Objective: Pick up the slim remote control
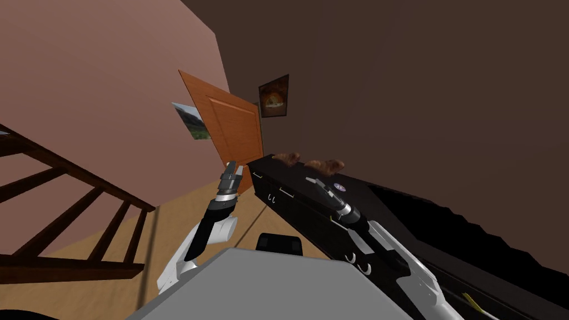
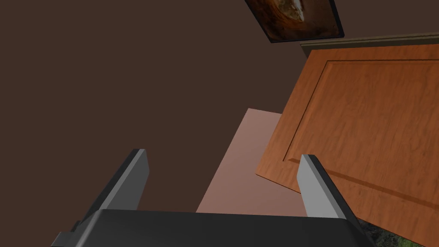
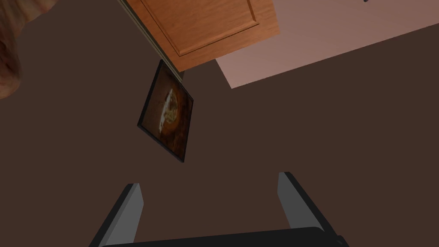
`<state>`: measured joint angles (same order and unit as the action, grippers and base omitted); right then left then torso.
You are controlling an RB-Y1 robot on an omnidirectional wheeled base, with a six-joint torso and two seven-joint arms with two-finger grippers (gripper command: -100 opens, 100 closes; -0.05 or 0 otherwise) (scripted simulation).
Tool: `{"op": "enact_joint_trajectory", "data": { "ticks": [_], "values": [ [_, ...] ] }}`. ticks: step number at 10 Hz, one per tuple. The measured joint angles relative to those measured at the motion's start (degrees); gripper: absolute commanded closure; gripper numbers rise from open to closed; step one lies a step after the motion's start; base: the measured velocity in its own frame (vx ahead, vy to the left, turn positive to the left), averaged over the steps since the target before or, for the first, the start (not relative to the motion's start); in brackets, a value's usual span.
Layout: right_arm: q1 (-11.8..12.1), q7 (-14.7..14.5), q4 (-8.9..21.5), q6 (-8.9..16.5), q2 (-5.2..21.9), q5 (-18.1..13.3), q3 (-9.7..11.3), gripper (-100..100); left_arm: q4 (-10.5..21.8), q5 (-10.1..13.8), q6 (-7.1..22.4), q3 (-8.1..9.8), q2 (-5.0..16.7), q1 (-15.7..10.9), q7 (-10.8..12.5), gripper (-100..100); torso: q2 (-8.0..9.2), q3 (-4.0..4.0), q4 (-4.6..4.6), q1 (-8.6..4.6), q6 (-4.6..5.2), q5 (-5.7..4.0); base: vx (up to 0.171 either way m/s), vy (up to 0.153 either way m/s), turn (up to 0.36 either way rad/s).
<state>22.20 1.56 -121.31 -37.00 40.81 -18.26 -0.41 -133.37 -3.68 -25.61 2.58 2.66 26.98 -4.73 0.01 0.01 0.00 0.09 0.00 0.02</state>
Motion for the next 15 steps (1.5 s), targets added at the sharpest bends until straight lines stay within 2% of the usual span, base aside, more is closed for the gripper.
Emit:
{"op": "enact_joint_trajectory", "data": {
  "ticks": [3, 4, 5, 9, 15],
  "values": [
    [-0.7, 0.3, 2.8, -1.3, 5.4, -1.4, 0.3, -100, 0.0, 0.0, 0.0, 0.01, 0.0, 0.0, 0.0, 0, 0.00, 0.00, 0.00, -0.04, 0.06, -0.01, 0.002, 0.024, 0.144],
    [-0.7, 0.3, 2.9, -1.4, 6.7, -1.5, 0.3, -100, 0.0, 0.0, 0.0, 0.01, 0.0, 0.0, 0.0, 0, 0.02, 0.01, 0.01, -0.07, 0.08, -0.01, 0.001, 0.034, 0.331],
    [-0.6, 0.0, 4.4, -2.3, 8.1, -2.1, 0.6, -100, 0.0, 0.0, 0.0, 0.00, 0.0, 0.0, 0.0, 0, 0.00, 0.00, 0.00, -0.02, -0.01, -0.01, 0.005, 0.022, 0.150],
    [-1.2, 0.4, 7.1, -3.2, 14.6, -3.6, 1.3, -100, 0.0, 0.0, 0.0, 0.01, 0.0, 0.0, 0.0, 0, 0.01, 0.00, 0.00, -0.08, 0.09, -0.02, 0.010, 0.027, 0.177],
    [-1.2, 0.7, 13.0, -5.1, 24.4, -6.1, 2.9, -100, 0.0, 0.0, 0.0, 0.00, 0.0, 0.0, 0.0, 0, -0.02, -0.01, 0.00, -0.05, 0.01, -0.01, 0.012, 0.020, 0.177]
  ]
}}
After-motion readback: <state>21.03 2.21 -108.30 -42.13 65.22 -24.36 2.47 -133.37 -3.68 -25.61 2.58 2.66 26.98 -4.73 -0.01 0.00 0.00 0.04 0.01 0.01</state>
